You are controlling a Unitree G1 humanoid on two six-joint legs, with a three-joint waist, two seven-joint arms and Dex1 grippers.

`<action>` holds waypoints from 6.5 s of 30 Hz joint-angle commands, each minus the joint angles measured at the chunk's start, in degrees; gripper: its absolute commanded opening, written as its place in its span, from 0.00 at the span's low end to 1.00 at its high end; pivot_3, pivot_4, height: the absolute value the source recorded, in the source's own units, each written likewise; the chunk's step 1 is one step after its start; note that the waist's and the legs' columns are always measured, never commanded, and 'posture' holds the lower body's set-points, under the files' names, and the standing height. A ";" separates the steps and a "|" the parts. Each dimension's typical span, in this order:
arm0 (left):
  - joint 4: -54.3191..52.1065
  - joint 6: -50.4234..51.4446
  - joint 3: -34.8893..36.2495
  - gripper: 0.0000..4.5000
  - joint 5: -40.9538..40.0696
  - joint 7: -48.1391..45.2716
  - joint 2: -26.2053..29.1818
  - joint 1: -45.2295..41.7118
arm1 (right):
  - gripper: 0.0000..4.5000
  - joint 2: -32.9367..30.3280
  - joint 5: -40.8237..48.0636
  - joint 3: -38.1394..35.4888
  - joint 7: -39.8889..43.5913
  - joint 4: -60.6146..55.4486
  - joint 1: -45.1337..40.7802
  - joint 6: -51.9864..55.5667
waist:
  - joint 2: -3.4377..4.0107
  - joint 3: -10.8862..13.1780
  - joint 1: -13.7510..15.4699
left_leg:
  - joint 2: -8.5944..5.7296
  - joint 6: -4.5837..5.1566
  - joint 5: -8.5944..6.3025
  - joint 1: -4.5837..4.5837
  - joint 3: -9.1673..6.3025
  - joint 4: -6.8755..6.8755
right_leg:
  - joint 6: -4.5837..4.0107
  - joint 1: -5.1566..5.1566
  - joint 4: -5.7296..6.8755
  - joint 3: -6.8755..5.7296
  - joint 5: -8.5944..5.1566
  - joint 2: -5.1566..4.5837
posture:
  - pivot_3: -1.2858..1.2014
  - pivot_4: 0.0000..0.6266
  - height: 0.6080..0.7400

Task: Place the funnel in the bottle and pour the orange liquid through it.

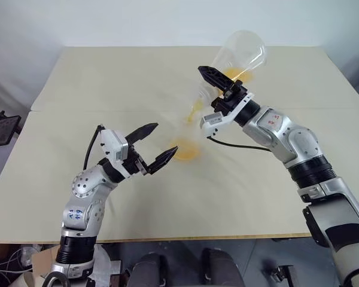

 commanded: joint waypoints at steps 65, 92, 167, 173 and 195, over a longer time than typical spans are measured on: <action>-9.85 -0.30 5.89 1.00 -3.36 1.93 4.05 10.56 | 0.61 -1.21 -3.88 2.75 -9.93 1.49 -4.63 -0.06 | 0.01 0.00 -0.14 | 0.04 -0.02 0.01 -0.01 0.00 -0.04 | 0.00 0.01 -0.08 -0.01 0.00 0.02 | 0.52 0.24 1.00; -9.04 -0.99 4.82 1.00 -2.97 2.17 2.82 9.87 | 0.61 -1.38 -6.05 3.60 -11.97 1.03 -5.18 0.63 | 0.01 0.00 -0.14 | 0.04 -0.03 0.01 -0.01 0.00 -0.05 | 0.00 0.01 -0.09 -0.01 0.00 0.02 | 0.52 0.24 1.00; -0.57 3.30 -0.05 1.00 -4.02 -6.37 2.81 -3.13 | 0.87 3.34 74.43 -46.67 25.58 0.91 26.07 26.49 | 0.02 0.01 1.60 | -0.04 0.05 0.03 0.04 0.09 -0.01 | 0.01 0.10 -0.14 0.00 0.01 0.00 | 0.52 0.24 1.00; -1.65 3.51 0.48 1.00 -4.24 -5.73 3.46 -1.97 | 0.98 1.46 75.63 -47.98 26.02 -4.31 28.77 28.42 | 0.02 0.01 1.70 | -0.04 0.05 0.03 0.04 0.09 -0.01 | 0.01 0.09 -0.14 0.00 0.01 0.00 | 0.52 0.24 1.00; -0.70 3.59 6.07 1.00 -4.65 -9.31 10.19 1.86 | 0.98 -4.11 89.88 -48.54 44.40 -12.00 21.24 29.65 | 0.03 0.01 1.55 | -0.02 0.06 0.02 0.06 0.13 -0.02 | 0.01 0.08 -0.14 0.03 0.01 0.00 | 0.52 0.24 1.00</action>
